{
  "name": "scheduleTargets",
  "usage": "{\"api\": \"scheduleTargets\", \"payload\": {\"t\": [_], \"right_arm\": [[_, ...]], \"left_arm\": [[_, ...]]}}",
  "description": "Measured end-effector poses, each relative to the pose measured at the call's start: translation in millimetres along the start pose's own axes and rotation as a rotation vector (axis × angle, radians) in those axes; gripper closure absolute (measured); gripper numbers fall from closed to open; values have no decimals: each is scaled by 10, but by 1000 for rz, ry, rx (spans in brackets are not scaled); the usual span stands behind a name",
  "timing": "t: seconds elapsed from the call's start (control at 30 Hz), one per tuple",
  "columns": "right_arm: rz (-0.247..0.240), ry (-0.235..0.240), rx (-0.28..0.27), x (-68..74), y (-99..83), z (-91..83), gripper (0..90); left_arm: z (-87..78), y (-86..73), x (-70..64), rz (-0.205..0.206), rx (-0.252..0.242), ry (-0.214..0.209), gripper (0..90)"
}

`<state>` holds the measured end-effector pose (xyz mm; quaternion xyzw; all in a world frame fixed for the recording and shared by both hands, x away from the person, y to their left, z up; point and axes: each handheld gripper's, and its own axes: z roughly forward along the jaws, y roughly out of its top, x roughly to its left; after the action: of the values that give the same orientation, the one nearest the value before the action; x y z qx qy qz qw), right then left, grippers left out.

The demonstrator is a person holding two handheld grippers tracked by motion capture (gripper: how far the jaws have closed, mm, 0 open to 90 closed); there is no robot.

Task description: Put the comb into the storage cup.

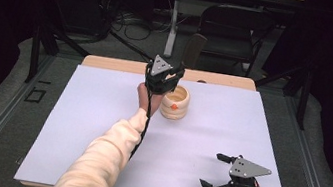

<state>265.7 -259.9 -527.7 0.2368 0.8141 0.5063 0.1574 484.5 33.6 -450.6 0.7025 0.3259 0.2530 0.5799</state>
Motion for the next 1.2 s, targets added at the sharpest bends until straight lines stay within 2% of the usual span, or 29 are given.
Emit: {"api": "scheduleTargets", "payload": {"t": [1.2], "right_arm": [[8,0,1,2,-3,-6,0]], "left_arm": [[122,-139,26,-10,39,-25,726]]}}
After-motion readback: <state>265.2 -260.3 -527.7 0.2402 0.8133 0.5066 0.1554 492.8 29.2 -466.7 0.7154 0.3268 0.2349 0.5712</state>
